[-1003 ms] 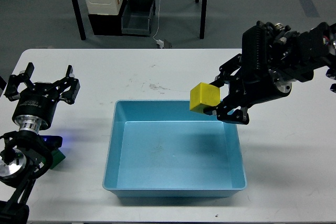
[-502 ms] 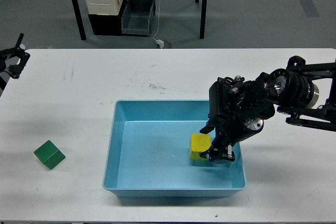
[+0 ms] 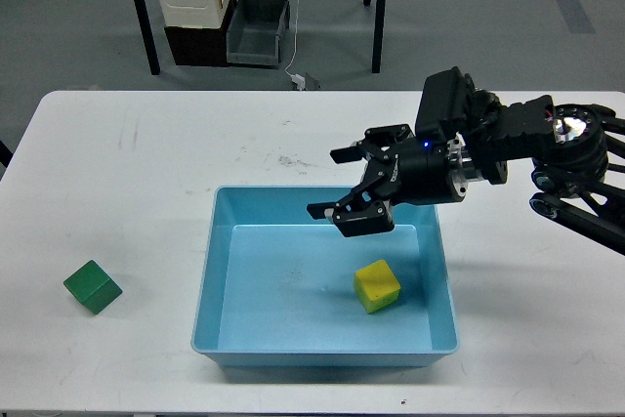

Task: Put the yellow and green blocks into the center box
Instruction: 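Open the right gripper and withdraw it from the box, then lower the left gripper onto the green cube and grasp it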

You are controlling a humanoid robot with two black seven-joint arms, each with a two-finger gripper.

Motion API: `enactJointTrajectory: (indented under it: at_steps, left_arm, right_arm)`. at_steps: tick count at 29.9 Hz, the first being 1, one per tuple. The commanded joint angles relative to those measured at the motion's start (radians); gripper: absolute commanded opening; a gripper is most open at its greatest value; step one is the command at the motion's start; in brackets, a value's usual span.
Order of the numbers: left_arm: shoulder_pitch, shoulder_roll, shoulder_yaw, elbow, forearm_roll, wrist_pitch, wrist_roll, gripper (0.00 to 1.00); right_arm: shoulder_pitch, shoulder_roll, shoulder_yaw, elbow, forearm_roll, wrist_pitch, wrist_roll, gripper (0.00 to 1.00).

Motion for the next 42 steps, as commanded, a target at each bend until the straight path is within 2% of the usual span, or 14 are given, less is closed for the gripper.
enactJointTrajectory:
  at_steps: [1,7,11,14,17,20,25,30,37,42]
  left_arm:
    - [0.002,0.103,0.002,-0.005,0.331,-0.079,-0.002,1.0]
    - [0.006,0.265,0.06,-0.06,0.595,-0.111,-0.002,1.0]
    - [-0.003,0.442,0.223,-0.132,0.662,-0.099,-0.002,1.0]
    - [-0.005,0.508,0.309,-0.195,0.682,-0.097,-0.002,1.0]
    - [-0.006,0.494,0.361,-0.221,0.811,-0.097,-0.002,1.0]
    - [-0.006,0.428,0.4,-0.219,0.971,-0.099,-0.002,1.0]
    - [-0.008,0.333,0.482,-0.175,1.123,-0.109,-0.002,1.0]
    - [-0.017,0.279,0.548,-0.121,1.241,-0.109,-0.002,1.0]
    - [-0.029,0.24,0.608,-0.029,1.25,-0.109,-0.002,1.0]
    - [-0.089,0.181,0.674,0.052,1.25,-0.109,-0.002,1.0]
  right_arm:
    - [-0.215,-0.002,0.288,0.123,0.002,-0.018,0.0,1.0]
    - [-0.584,0.02,0.647,0.278,0.006,-0.023,0.0,1.0]
    - [-0.788,0.056,0.817,0.304,0.119,-0.054,0.0,1.0]
    - [-0.883,0.085,0.932,0.304,0.216,-0.068,0.0,1.0]
    - [-0.98,0.127,1.047,0.304,0.293,-0.084,0.0,1.0]
    - [-1.076,0.156,1.121,0.298,0.392,-0.146,0.0,1.0]
    - [-1.187,0.156,1.159,0.263,0.59,-0.222,0.0,1.0]
    - [-1.222,0.15,1.164,0.205,0.748,-0.268,0.0,1.0]
    - [-1.228,0.15,1.164,0.16,0.784,-0.374,0.0,1.0]
    - [-1.238,0.148,1.161,0.16,0.784,-0.385,0.0,1.0]
